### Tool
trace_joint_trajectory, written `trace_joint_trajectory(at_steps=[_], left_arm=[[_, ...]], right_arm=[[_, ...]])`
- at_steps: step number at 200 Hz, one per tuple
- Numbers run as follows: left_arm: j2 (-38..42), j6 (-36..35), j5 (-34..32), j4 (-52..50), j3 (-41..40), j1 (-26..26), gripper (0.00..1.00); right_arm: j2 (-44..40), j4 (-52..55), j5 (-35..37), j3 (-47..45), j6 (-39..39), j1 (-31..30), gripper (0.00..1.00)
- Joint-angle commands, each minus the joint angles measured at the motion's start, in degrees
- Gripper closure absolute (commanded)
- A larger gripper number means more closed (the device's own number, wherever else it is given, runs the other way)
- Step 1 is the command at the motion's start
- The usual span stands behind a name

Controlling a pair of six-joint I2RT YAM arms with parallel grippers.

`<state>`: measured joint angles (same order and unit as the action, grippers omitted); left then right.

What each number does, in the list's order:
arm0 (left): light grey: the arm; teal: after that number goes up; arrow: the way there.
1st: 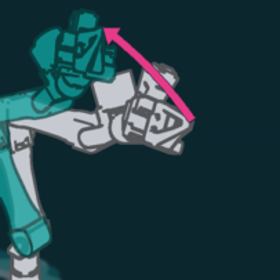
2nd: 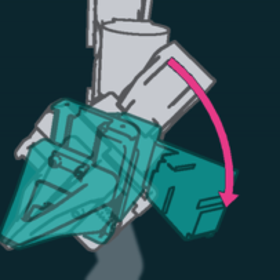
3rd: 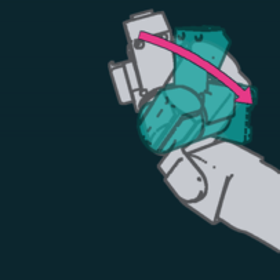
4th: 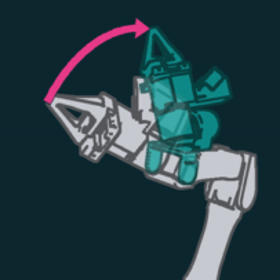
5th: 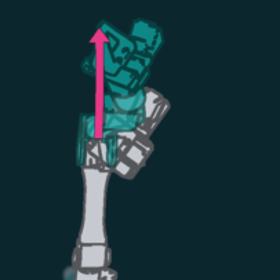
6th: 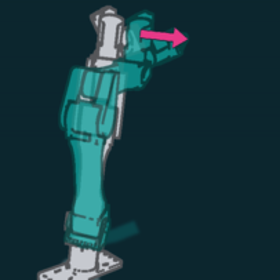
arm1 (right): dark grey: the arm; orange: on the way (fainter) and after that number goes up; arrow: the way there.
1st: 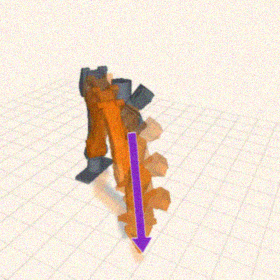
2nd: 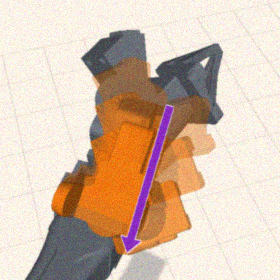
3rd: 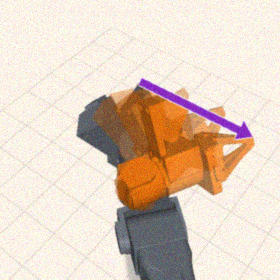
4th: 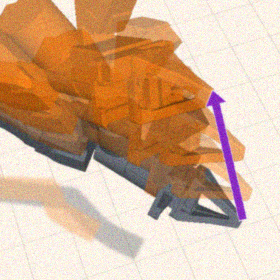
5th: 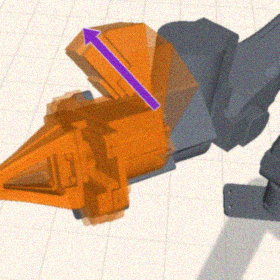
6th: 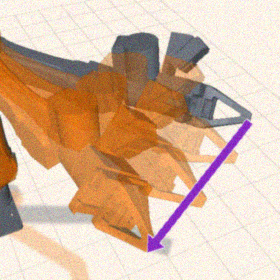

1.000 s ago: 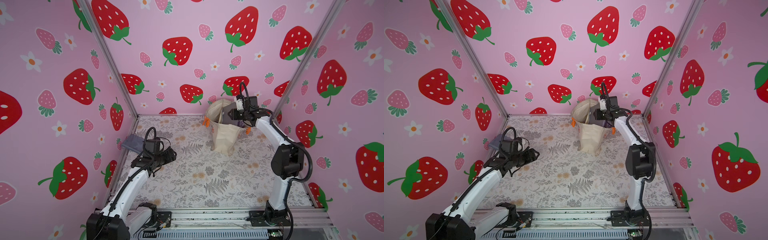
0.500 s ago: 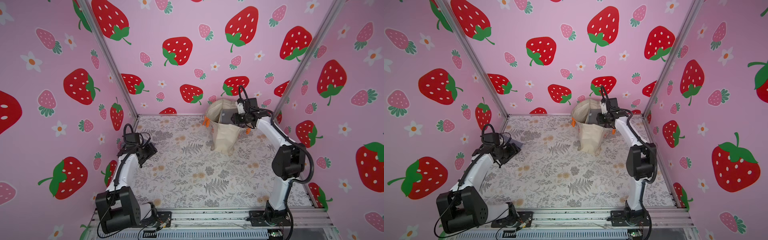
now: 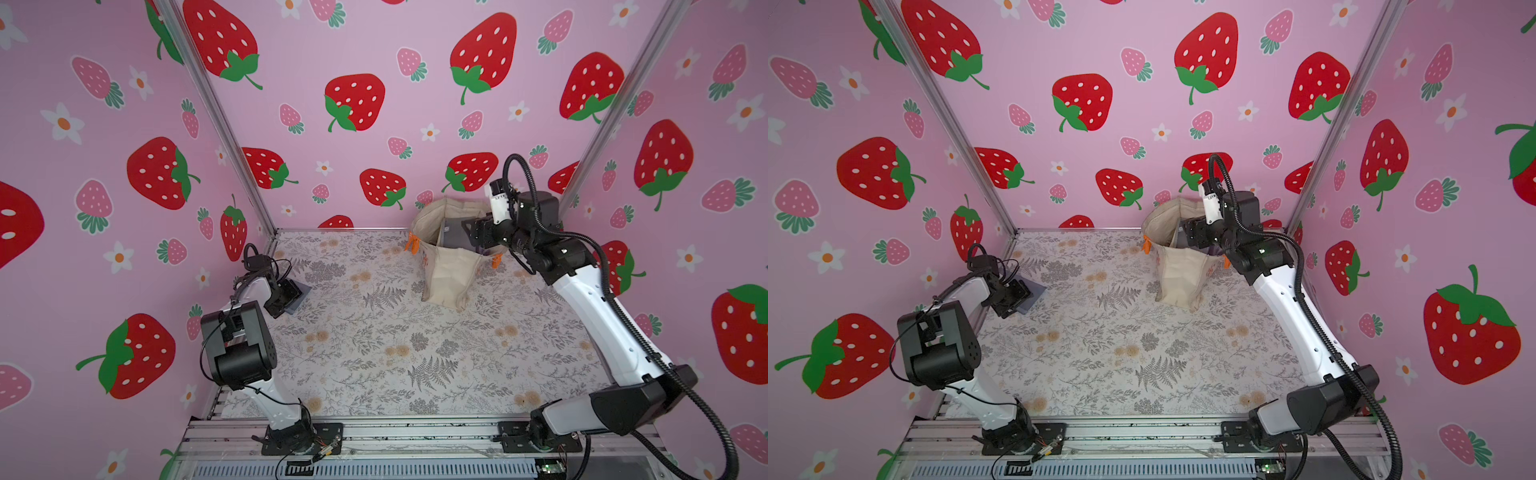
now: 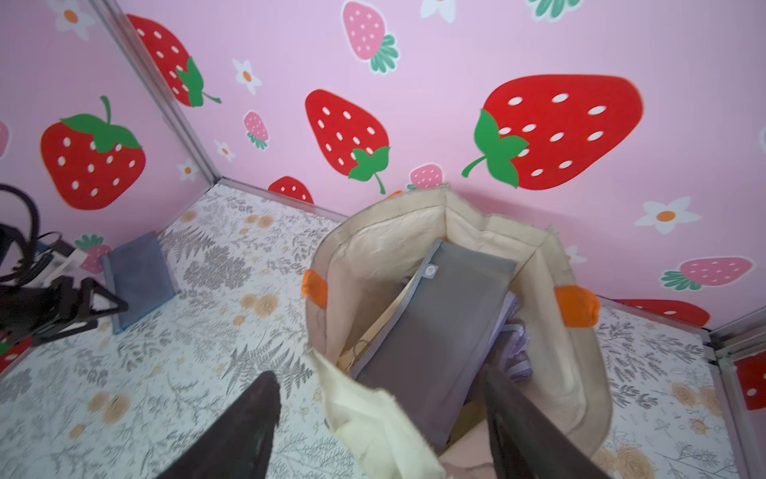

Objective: Put the pencil pouch into the canvas bag
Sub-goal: Move the pencil pouch to the center of the board.

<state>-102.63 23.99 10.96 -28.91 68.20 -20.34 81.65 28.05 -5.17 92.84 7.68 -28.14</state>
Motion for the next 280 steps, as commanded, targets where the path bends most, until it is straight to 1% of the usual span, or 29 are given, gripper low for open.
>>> trace_joint_trajectory(at_steps=[1,9,26,41,72,81,99,114,119,139,163,189,196,201,215,218,246,280], left_arm=[[-2.8,-0.7,1.3,-0.2,3.5,-1.2,0.32],[-3.5,-0.3,2.1,-0.2,3.4,-1.8,0.34],[-4.4,0.5,2.8,0.2,2.8,-2.2,0.43],[-5.0,1.1,3.0,0.4,2.0,-2.1,0.52],[-4.3,2.0,2.9,0.1,0.0,-1.6,0.61],[-2.7,1.7,2.3,-0.5,-0.3,-0.8,0.61],[-0.1,0.7,-2.1,-3.4,0.5,1.1,0.61],[0.8,0.9,-2.8,-5.6,2.2,1.3,0.63],[1.1,0.9,-4.9,-6.0,2.8,1.3,0.63],[0.6,0.5,-6.7,-6.6,5.7,1.3,0.63],[-5.0,-1.1,-6.0,-6.2,11.7,1.1,0.64],[-13.4,-2.6,-4.8,-8.2,18.8,1.1,0.65],[-15.2,-2.6,-4.0,-8.5,19.8,1.1,0.66],[-16.1,-2.6,-3.6,-8.7,20.4,1.1,0.65],[-17.8,-2.6,-3.5,-9.0,21.0,1.4,0.66],[-17.9,-2.6,-2.1,-9.1,20.9,1.5,0.66],[-17.0,-2.9,-0.7,-8.6,18.8,2.5,0.66],[-16.0,-2.6,-0.4,-9.1,16.0,4.9,0.67]], right_arm=[[-3.0,-1.1,-2.1,-3.6,1.3,-1.8,0.21],[-4.0,-1.8,-5.1,-4.6,2.8,-2.1,0.21],[-5.3,-2.2,-8.8,-4.9,4.4,-3.7,0.21],[-6.2,-3.0,-10.0,-5.2,5.1,-5.4,0.20],[-8.0,-4.8,-11.0,-7.8,6.2,-6.7,0.20],[-8.6,-4.8,-11.0,-8.5,6.2,-6.6,0.20],[-9.1,-4.7,-10.7,-9.9,6.2,-6.7,0.19],[-9.1,-5.0,-11.2,-10.6,6.6,-6.6,0.18],[-9.0,-5.2,-11.4,-10.8,6.8,-6.7,0.18],[-8.7,-6.0,-11.9,-11.3,7.3,-6.8,0.18],[-8.3,-6.5,-12.1,-12.3,7.9,-6.8,0.17],[-8.5,-6.3,-12.5,-13.3,9.0,-6.9,0.15],[-8.7,-6.3,-12.5,-13.8,9.2,-7.0,0.12],[-8.8,-6.4,-12.5,-14.3,9.4,-7.1,0.08],[-9.1,-6.4,-12.5,-15.2,9.6,-7.3,0.00],[-9.2,-6.5,-12.4,-15.5,9.6,-7.3,0.01],[-9.7,-7.0,-12.7,-16.5,10.1,-7.6,0.01],[-9.5,-8.0,-12.9,-16.7,10.4,-7.8,0.01]])
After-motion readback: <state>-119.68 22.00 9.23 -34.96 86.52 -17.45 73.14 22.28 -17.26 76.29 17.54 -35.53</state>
